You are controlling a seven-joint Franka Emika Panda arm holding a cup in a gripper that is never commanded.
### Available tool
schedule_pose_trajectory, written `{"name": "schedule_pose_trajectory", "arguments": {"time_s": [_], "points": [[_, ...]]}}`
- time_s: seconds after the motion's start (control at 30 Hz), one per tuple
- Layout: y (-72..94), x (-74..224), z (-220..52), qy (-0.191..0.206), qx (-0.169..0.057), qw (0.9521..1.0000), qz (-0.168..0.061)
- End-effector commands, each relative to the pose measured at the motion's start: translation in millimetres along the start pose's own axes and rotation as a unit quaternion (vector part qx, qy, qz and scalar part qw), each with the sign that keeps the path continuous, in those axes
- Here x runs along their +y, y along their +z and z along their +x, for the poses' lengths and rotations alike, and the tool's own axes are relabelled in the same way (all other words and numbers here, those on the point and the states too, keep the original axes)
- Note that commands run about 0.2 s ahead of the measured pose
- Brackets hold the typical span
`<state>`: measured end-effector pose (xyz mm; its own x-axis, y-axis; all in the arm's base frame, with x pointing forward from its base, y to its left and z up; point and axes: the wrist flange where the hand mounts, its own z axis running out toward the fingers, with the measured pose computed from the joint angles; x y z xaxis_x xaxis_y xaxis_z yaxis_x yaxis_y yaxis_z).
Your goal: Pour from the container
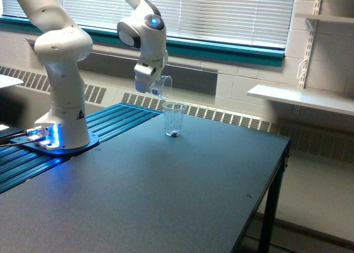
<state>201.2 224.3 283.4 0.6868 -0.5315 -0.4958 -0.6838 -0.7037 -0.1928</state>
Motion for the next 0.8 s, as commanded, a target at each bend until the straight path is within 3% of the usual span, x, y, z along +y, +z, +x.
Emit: {"name": "schedule_pose_trajectory", "arguments": {"time_s": [0.03,0.8], "points": [[4.2,8,7,0.024,-0.011,0.9996,-0.008],[2.2,-10,14,0.038,-0.017,0.9991,-0.008]]}}
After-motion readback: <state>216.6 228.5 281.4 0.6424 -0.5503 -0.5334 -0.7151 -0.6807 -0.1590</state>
